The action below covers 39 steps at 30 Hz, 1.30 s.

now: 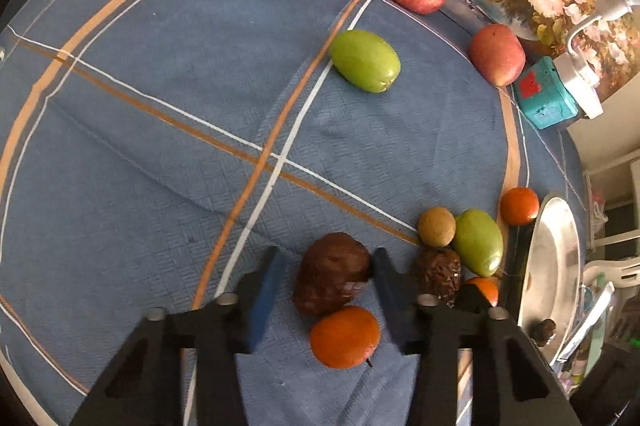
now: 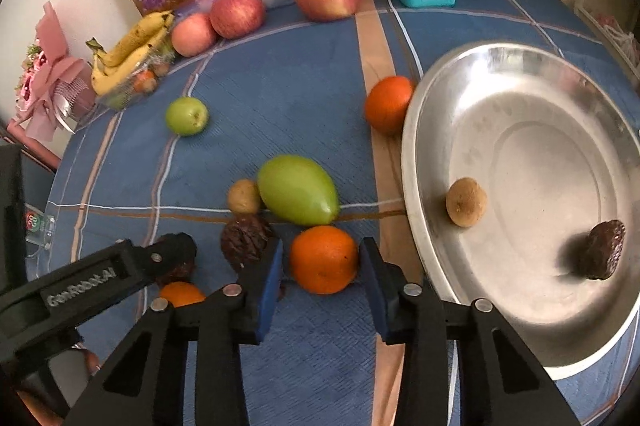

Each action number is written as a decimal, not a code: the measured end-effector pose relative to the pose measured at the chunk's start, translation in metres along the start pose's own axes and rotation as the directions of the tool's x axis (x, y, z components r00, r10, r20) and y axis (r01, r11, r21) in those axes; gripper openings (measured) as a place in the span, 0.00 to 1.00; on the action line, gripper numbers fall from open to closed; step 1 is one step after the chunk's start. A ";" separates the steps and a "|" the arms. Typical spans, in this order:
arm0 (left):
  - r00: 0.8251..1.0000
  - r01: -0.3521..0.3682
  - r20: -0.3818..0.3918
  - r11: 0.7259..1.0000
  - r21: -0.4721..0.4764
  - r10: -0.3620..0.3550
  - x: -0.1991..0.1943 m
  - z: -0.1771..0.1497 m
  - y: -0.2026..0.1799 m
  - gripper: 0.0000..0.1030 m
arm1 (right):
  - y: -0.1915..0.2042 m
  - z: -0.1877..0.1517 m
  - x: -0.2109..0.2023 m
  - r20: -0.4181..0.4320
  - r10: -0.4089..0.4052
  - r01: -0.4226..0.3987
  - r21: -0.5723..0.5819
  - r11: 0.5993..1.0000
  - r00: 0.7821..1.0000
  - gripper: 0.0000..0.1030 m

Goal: Organize fruits
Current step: 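Close right tool on the mandarin while left tool grasps the dark date, then carry mandarin with right tool into the plate while left carries the date there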

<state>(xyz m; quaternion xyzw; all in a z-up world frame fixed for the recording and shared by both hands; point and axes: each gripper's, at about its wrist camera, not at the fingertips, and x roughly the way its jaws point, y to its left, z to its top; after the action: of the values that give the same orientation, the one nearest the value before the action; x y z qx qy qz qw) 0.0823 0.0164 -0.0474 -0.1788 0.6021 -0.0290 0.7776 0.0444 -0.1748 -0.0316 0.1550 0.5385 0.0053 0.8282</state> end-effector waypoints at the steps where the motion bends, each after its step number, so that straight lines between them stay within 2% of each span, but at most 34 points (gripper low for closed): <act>1: 1.000 0.008 0.001 1.000 -0.003 -0.008 0.000 0.000 0.000 0.38 | -0.001 0.000 0.002 -0.005 0.006 -0.006 0.008 1.000 1.000 0.37; 6: 0.999 0.017 0.037 1.000 -0.019 -0.016 -0.009 0.004 0.002 0.38 | -0.003 -0.001 0.000 -0.003 0.019 -0.019 0.020 1.000 1.000 0.37; 11: 0.994 0.025 0.106 0.999 -0.042 -0.020 -0.026 0.008 0.004 0.38 | -0.002 0.001 -0.011 0.016 0.043 -0.043 0.030 0.999 0.999 0.37; 19: 0.977 0.042 0.212 0.999 -0.035 -0.034 -0.060 0.014 0.004 0.38 | 0.000 0.003 -0.041 0.088 0.074 -0.077 0.033 0.996 0.993 0.37; 28: 0.972 0.055 0.228 0.998 0.012 -0.057 -0.067 0.010 -0.011 0.38 | -0.005 0.004 -0.048 0.091 0.064 -0.070 0.061 0.996 0.994 0.37; 31: 0.974 0.061 0.216 0.997 0.046 -0.070 -0.065 0.006 -0.023 0.38 | -0.016 0.005 -0.051 0.099 0.042 -0.051 0.092 0.994 0.994 0.37; 35: 0.975 0.070 0.199 0.990 0.126 -0.094 -0.062 -0.006 -0.049 0.38 | -0.044 0.007 -0.060 0.122 -0.034 0.013 0.173 0.985 0.992 0.37; 39: 0.976 0.113 0.156 0.964 0.240 -0.153 -0.055 -0.023 -0.087 0.38 | -0.086 0.006 -0.071 0.128 -0.139 0.095 0.300 0.949 0.982 0.37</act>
<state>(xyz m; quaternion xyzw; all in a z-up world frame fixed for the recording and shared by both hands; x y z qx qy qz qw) 0.0605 -0.0560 0.0255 -0.1297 0.5114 -0.1348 0.8387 0.0067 -0.2704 0.0112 0.2437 0.4788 -0.1352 0.8326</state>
